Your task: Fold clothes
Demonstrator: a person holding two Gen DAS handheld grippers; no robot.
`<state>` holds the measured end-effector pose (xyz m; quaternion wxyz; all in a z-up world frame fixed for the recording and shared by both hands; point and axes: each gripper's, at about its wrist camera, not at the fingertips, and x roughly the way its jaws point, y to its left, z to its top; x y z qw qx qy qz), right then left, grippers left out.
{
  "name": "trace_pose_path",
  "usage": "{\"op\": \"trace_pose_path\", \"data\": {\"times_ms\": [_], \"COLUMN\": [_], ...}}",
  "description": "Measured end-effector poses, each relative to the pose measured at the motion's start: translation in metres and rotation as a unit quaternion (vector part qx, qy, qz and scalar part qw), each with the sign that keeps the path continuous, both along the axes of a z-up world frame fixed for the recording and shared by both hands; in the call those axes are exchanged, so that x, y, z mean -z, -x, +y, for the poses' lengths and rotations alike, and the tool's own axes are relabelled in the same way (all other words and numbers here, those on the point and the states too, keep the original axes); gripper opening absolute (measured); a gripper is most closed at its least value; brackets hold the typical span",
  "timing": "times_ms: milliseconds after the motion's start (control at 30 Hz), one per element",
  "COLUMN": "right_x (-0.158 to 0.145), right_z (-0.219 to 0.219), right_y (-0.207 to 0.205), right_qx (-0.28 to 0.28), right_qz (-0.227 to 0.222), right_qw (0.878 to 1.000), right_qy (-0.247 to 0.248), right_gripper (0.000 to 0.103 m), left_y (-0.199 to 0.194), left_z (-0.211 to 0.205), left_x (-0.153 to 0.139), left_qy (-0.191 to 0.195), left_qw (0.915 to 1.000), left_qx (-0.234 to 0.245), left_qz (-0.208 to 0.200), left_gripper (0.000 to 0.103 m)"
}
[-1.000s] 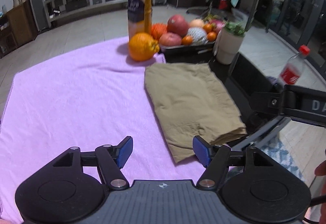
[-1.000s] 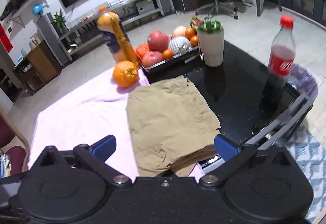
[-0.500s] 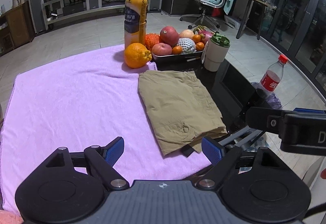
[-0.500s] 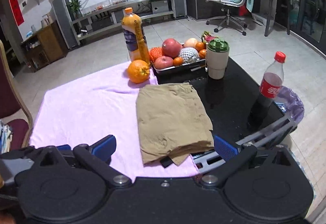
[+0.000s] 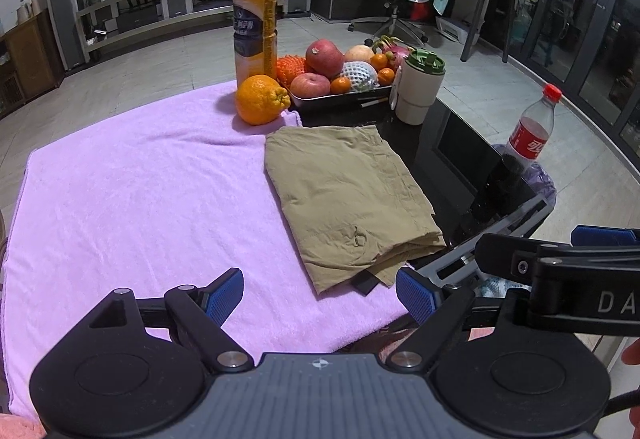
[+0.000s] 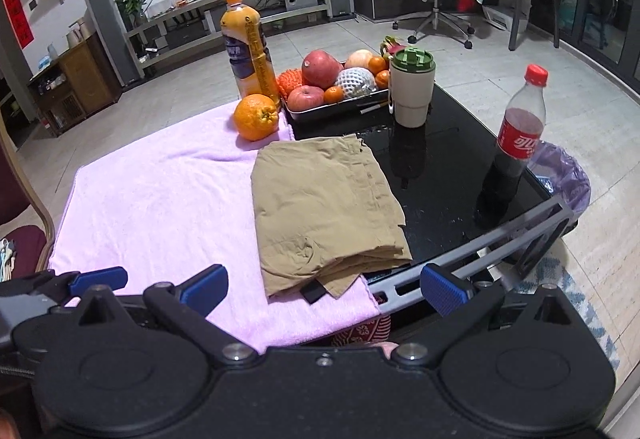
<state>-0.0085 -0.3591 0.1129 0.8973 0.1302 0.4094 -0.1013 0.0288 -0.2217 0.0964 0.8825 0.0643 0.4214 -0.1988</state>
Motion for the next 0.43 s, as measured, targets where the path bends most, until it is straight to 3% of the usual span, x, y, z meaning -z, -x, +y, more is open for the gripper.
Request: {"op": "trace_pose_path", "data": {"times_ms": [433], "right_x": [0.0044], "right_z": [-0.0038], "right_y": [0.0030], "right_qx": [0.009], "right_qz": [0.000], "right_qw": [1.000], "right_qy": [-0.007], "right_gripper": [0.103], "left_y": [0.0015], "left_z": [-0.0043], "left_x": [0.0032], "left_qy": [-0.002], "left_qw": [1.0000], "left_qx": [0.000], "left_qz": [-0.003], "left_gripper": [0.085]}}
